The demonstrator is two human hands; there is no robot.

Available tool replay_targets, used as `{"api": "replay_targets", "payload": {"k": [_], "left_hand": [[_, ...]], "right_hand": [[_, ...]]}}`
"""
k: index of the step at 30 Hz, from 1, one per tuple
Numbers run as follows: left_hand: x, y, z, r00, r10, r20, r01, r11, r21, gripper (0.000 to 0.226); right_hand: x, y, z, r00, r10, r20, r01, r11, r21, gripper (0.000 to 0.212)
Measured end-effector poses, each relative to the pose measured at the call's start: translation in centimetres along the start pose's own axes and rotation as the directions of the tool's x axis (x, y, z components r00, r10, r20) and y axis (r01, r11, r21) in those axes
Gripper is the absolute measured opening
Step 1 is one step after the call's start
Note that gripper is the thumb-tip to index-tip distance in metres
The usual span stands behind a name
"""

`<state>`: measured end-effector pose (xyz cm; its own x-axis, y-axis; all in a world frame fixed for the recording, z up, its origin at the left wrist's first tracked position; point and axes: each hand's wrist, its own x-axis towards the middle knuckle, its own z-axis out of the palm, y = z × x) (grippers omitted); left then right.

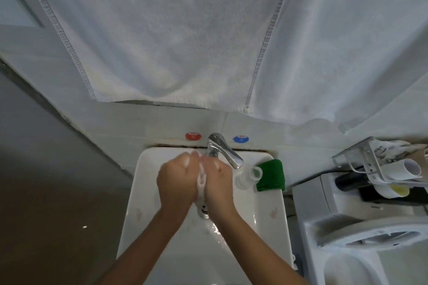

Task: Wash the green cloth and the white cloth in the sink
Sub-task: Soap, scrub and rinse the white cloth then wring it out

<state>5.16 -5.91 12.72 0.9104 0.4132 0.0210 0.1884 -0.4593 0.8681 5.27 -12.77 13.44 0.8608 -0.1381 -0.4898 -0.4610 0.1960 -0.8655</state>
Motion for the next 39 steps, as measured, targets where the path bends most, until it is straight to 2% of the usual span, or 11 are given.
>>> {"api": "replay_targets", "payload": {"k": [3,7,13,16,20,22,24,27,31,34,39], "left_hand": [[-2.0,0.7,0.6,0.995,0.102,0.015,-0.101,0.993,-0.059,0.042],[1.7,-0.5,0.4,0.999,0.022,-0.036,-0.021,1.000,0.022,0.041],[-1.8,0.2,1.3,0.999,-0.038,0.009,0.038,0.993,-0.110,0.043],[0.7,0.0,0.5,0.997,-0.070,-0.024,0.069,0.996,-0.053,0.042],[-1.5,0.6,0.9,0.998,0.051,-0.026,-0.052,0.997,-0.060,0.048],[-1.9,0.2,0.7,0.999,0.042,-0.032,-0.045,0.994,-0.100,0.045],[-0.1,-0.6,-0.2,0.998,0.039,-0.054,-0.041,0.999,-0.024,0.042],[1.5,-1.4,-1.8,0.997,0.029,-0.067,-0.025,0.998,0.061,0.041],[2.0,-2.2,-3.5,0.996,-0.051,-0.070,0.049,0.998,-0.025,0.043],[2.8,-2.5,-4.7,0.996,-0.087,-0.028,0.084,0.992,-0.097,0.040],[2.0,-2.2,-5.7,0.995,-0.099,0.026,0.101,0.991,-0.085,0.036]], "right_hand": [[1.7,-1.1,0.1,0.993,0.114,-0.025,-0.107,0.978,0.177,0.023],[-1.1,1.0,-0.1,0.992,0.124,0.024,-0.123,0.992,-0.021,0.023],[1.4,0.4,-0.3,0.995,0.088,-0.038,-0.085,0.993,0.082,0.026],[-0.5,1.9,0.2,0.996,0.092,-0.020,-0.090,0.995,0.050,0.027],[1.5,0.3,0.2,0.998,0.011,-0.058,-0.008,0.999,0.040,0.031],[1.5,-0.1,0.6,0.998,0.035,-0.056,-0.032,0.998,0.054,0.029],[0.2,0.8,0.8,0.996,0.092,0.016,-0.093,0.991,0.099,0.022],[-1.4,1.7,0.1,0.988,0.051,0.146,-0.039,0.996,-0.081,0.023],[-0.3,0.9,-2.1,0.977,-0.093,0.191,0.110,0.990,-0.083,0.029],[-0.1,1.3,-3.8,0.961,-0.129,0.244,0.179,0.964,-0.197,0.024],[-0.3,1.6,-5.8,0.922,-0.015,0.386,0.192,0.884,-0.426,0.030]]}}
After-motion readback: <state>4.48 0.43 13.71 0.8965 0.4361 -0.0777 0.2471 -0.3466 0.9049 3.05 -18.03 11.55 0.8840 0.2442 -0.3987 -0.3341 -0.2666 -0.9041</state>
